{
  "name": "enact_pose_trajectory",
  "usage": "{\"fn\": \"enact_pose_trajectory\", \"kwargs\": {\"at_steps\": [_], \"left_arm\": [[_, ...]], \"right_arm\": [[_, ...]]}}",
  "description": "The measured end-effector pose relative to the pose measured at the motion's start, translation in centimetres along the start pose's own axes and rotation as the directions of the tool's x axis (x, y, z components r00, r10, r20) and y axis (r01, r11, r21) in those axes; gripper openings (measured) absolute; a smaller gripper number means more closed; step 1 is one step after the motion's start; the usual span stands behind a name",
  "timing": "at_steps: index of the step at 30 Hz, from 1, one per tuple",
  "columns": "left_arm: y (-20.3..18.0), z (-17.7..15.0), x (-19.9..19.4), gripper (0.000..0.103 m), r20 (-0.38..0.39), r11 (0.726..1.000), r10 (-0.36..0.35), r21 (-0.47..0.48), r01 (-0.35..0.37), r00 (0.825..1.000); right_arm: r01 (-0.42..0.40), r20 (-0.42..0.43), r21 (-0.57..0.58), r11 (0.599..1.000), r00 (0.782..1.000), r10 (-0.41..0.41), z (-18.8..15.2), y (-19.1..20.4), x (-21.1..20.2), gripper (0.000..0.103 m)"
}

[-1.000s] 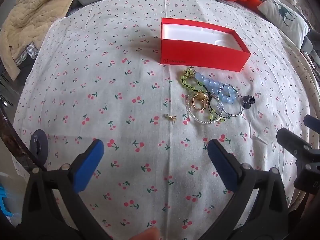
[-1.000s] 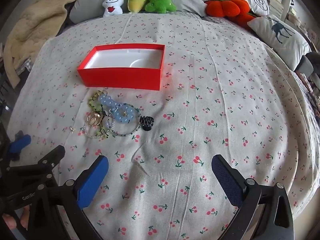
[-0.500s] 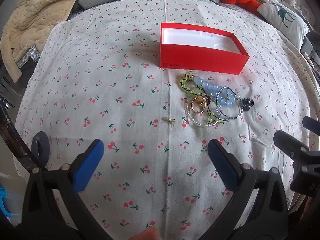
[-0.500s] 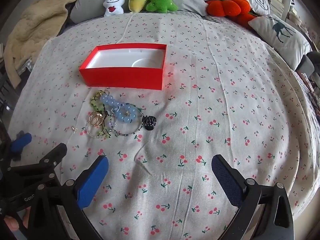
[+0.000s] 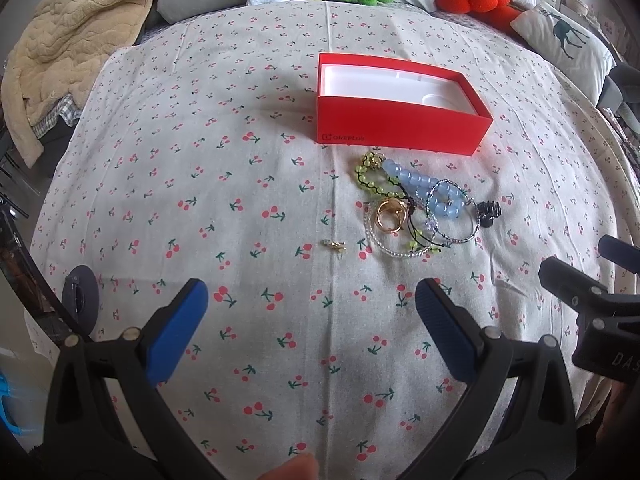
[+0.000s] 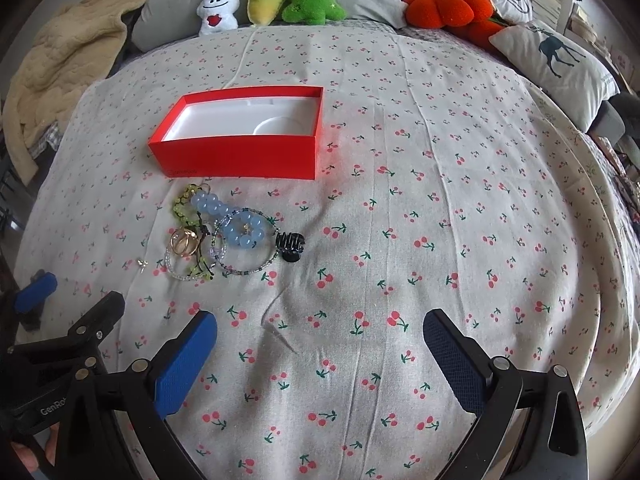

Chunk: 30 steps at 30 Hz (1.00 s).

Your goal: Organize jewelry

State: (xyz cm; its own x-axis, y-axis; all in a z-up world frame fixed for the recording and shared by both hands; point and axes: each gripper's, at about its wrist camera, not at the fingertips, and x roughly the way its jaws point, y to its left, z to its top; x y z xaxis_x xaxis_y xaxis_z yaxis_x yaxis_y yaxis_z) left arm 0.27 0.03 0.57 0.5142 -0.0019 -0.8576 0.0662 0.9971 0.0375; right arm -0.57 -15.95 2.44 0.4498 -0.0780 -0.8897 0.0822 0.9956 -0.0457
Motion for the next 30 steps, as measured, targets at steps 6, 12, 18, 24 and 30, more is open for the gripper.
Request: {"fn": "enact_pose_trajectory", "kwargs": {"at_steps": [6,12,18,24,30], "left_arm": [[0.0,-0.06,0.03,0.103,-0.001,1.0,-0.002,0.0,0.002,1.0],[0.03,-0.21,0.0,0.103,-0.004,1.0,-0.007,0.002,0.007,1.0],[0.01,-0.21,0.01,0.103,-0.005,1.0,-0.007,0.002,0.007,1.0],[0.03,-0.35,-0.02,0.103,-0.011,1.0,-0.01,0.005,0.01,1.0],[-0.03,-0.38,0.12,0.103,-0.017,1.0,-0.013,0.012,0.013,1.0]], "right_arm": [[0.003,-0.006,-0.003,1.0,1.0,-0.003,-0.09,0.04,0.18,0.103],[0.008,-0.011,-0.002,1.0,1.0,-0.008,-0.19,0.03,0.4,0.103],[0.009,-0.016,0.001,1.0,1.0,-0.009,-0.26,-0.09,0.59,0.103],[0.01,-0.018,0.0,1.0,1.0,-0.01,-0.34,-0.09,0.67,0.103],[0.013,-0.021,0.002,1.0,1.0,-0.012,-0.38,-0.09,0.82,0.103]]}}
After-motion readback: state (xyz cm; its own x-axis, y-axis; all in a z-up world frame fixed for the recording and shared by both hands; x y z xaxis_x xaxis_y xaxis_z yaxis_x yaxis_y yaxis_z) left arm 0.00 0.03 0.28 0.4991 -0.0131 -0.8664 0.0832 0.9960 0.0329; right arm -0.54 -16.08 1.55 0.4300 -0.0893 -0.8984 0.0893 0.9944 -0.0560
